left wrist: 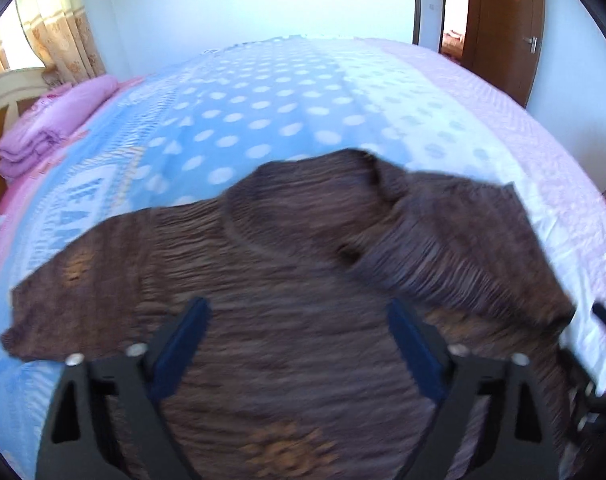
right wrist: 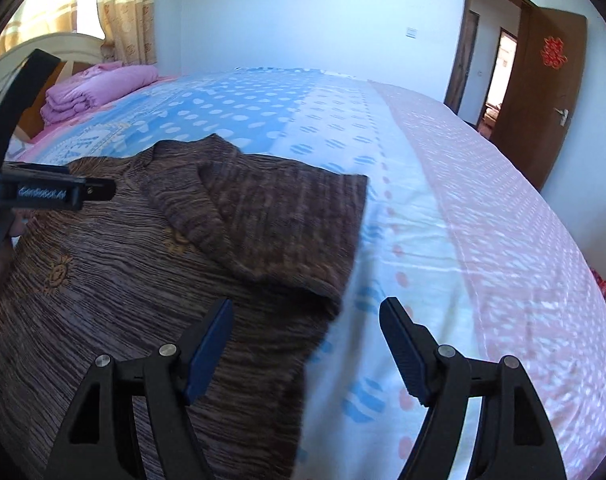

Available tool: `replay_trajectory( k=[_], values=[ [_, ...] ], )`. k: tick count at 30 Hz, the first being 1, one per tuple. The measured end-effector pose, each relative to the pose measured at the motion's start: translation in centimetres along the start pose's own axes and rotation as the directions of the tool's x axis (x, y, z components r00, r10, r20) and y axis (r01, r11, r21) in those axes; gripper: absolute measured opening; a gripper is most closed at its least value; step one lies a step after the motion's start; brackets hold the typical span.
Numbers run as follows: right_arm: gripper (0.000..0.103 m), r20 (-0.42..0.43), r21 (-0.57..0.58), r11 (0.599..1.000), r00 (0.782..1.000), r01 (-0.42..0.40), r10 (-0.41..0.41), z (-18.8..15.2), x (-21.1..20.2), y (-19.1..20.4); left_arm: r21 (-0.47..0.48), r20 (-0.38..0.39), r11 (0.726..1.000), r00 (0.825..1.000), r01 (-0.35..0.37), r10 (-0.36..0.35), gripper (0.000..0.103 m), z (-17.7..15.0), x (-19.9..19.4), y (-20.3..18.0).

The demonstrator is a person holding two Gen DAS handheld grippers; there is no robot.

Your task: Fold small clothes

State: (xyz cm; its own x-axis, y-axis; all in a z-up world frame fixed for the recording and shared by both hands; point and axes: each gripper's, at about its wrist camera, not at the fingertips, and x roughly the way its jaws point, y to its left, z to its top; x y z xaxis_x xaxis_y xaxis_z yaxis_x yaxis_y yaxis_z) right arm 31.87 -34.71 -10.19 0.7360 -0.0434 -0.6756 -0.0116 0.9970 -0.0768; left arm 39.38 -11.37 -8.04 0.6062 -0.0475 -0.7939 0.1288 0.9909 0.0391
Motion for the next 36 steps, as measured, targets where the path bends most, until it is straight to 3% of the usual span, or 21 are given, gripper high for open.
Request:
replay_trajectory(
  k=[5,7,11,14,17,20,24,29,31,34,36],
  values=[
    [0.076,0.005,0.077,0.997,1.000,0.003,-0.003,-1.4,0.8,-2.3,0.015,0.050,0.999,0.998,-0.038,0.037,0.088,2.3,0.8,-2.6],
    [0.076,-0.012,0.104,0.995,1.000,-0.008,0.009,-1.3,1.2,-2.7,0.024,0.067,0.998,0.996,-0.063,0.061,0.097,3.3,1.5,-3.6],
    [0.076,0.007,0.099,0.995,1.000,-0.012,0.012,-1.3,0.9,-2.5,0.135,0.059,0.969,0.978,-0.207,0.201,0.100,3.7,4.5,-6.3],
    [0.076,0.015,0.090,0.996,1.000,-0.015,0.014,-1.5,0.7,-2.3,0.183,0.023,0.960,0.977,-0.213,0.213,0.097,2.6,5.3,-6.1],
    [0.076,0.025,0.098,0.995,0.999,-0.023,0.020,-1.6,0.5,-2.5,0.289,0.051,0.922,0.965,-0.259,0.256,0.103,-0.3,3.9,-5.0],
    [0.076,0.019,0.126,0.992,1.000,-0.013,0.011,-1.6,0.8,-2.9,0.337,0.045,0.896,0.955,-0.290,0.292,0.103,-2.6,2.7,-3.0],
    [0.076,0.010,0.130,0.992,1.000,-0.005,0.004,-1.6,1.1,-2.9,0.269,0.122,0.915,0.953,-0.300,0.277,0.103,-2.6,-0.7,-0.4],
    [0.076,-0.006,0.101,0.995,1.000,0.003,-0.002,-1.8,1.4,-2.0,0.132,0.213,0.974,0.965,-0.184,0.154,0.103,1.1,-4.0,-1.5],
    [0.076,-0.005,0.110,0.994,1.000,0.000,0.000,-1.9,1.4,-2.2,0.100,0.196,0.981,0.970,-0.165,0.144,0.103,2.6,-3.2,-3.1],
    [0.077,-0.008,0.125,0.992,1.000,-0.012,0.013,-1.9,1.6,-2.5,0.131,0.172,0.968,0.967,-0.214,0.190,0.103,4.1,0.2,-6.5],
    [0.077,-0.013,0.133,0.991,1.000,-0.022,0.024,-2.0,1.8,-2.6,0.163,0.086,0.959,0.972,-0.230,0.218,0.103,4.2,3.6,-8.0]
  ],
)
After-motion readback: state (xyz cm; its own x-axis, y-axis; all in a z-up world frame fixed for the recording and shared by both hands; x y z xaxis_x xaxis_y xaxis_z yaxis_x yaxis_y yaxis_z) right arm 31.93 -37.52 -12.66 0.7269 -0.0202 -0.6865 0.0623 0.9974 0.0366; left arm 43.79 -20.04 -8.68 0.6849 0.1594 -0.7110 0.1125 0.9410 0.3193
